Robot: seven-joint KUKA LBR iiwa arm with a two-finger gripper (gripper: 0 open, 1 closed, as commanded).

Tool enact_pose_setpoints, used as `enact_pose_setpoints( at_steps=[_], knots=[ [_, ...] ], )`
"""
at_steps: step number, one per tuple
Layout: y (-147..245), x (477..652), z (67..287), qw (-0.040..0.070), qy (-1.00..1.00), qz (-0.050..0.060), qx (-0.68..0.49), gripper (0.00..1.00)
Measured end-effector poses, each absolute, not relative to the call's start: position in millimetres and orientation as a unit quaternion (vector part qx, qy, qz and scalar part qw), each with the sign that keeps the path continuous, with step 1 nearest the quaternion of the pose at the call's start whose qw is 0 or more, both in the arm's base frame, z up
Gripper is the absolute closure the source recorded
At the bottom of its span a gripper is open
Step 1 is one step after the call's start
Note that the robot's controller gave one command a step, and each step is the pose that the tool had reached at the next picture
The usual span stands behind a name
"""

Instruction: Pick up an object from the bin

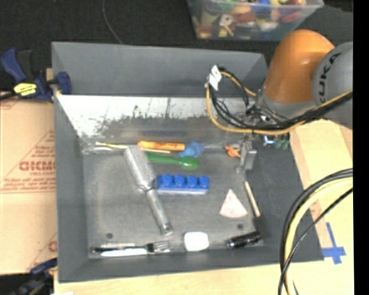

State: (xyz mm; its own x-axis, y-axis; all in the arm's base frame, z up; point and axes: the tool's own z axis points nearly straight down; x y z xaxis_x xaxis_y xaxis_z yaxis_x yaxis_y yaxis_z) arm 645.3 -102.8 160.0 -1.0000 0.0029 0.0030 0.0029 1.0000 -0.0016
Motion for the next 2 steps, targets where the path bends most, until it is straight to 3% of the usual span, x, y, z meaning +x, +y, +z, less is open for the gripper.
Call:
enact_pose_setpoints(
  at_steps=[1, 2],
  knots=[
    [-102.7, 647.2, 164.2, -0.002, -1.0, 0.001, 0.0, 0.0],
    [-26.0, 646.0, 77.2, -0.005, -0.998, 0.0, -0.065, 0.0]
  ],
)
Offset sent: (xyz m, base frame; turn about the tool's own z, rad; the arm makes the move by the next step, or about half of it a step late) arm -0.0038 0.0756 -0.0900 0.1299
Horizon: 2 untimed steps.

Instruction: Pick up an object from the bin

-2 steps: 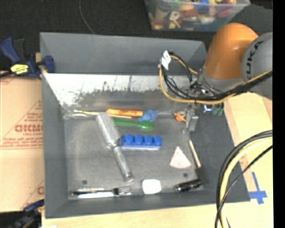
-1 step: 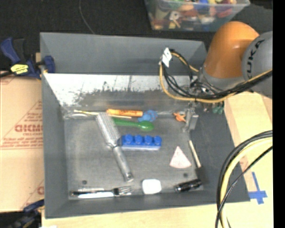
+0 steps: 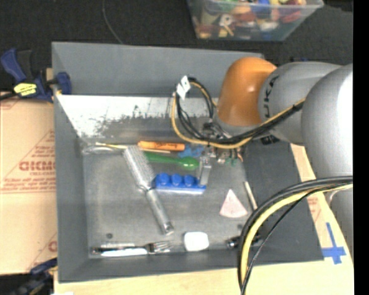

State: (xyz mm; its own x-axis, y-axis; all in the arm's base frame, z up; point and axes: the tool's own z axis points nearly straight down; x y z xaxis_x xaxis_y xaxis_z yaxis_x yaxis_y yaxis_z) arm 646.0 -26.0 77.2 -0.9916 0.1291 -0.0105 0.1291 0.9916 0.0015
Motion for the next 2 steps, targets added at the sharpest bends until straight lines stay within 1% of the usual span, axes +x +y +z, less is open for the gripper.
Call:
enact_pose_setpoints(
  at_steps=[1, 2],
  knots=[
    [-19.7, 649.0, 125.2, 0.011, 0.992, -0.004, -0.125, 0.0],
    [5.8, 640.0, 100.8, 0.009, 0.998, 0.0, 0.067, 0.0]
  ],
)
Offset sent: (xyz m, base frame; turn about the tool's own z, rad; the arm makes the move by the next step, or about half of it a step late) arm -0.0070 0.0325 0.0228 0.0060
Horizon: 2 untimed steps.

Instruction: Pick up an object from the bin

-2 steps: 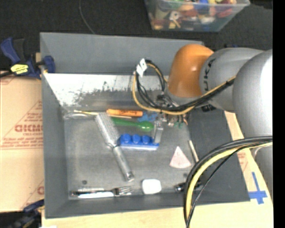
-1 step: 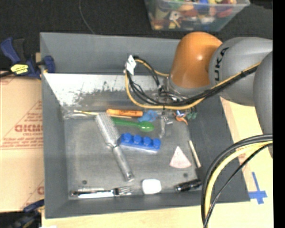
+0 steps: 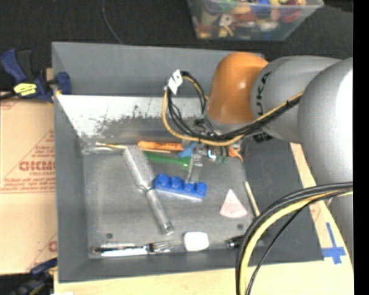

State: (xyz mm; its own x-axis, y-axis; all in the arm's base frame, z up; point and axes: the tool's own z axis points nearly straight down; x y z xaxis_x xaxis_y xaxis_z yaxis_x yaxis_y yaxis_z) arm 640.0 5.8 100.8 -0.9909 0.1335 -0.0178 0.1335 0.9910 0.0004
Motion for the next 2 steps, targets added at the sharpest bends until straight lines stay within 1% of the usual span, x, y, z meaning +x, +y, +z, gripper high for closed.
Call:
enact_pose_setpoints(
  at_steps=[1, 2],
  knots=[
    [-7.2, 646.8, 71.8, 0.01, 0.998, -0.004, -0.06, 0.0],
    [-5.1, 633.2, 71.8, 0.011, 0.996, -0.001, 0.084, 1.0]
  ],
)
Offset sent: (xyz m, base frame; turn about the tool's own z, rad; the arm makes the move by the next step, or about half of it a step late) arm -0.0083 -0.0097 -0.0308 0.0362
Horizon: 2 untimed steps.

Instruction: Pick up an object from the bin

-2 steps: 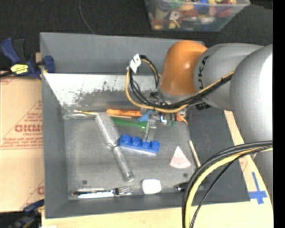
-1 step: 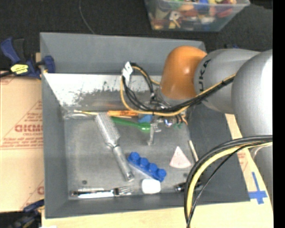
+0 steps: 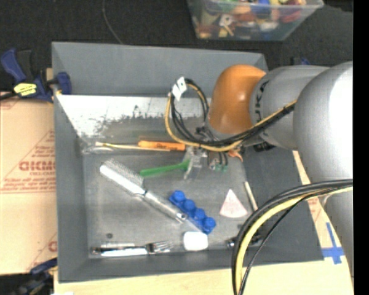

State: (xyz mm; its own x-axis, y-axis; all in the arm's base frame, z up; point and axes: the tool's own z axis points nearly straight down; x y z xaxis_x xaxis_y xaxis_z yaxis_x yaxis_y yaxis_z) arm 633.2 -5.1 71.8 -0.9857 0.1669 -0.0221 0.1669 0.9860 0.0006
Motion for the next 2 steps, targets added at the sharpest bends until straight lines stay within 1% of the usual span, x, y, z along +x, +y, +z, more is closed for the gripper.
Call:
enact_pose_setpoints(
  at_steps=[1, 2],
  knots=[
    [-5.1, 633.2, 71.8, 0.011, 0.996, -0.001, 0.083, 1.0],
    [-5.5, 632.0, 85.1, 0.01, 0.996, -0.001, 0.083, 1.0]
  ],
)
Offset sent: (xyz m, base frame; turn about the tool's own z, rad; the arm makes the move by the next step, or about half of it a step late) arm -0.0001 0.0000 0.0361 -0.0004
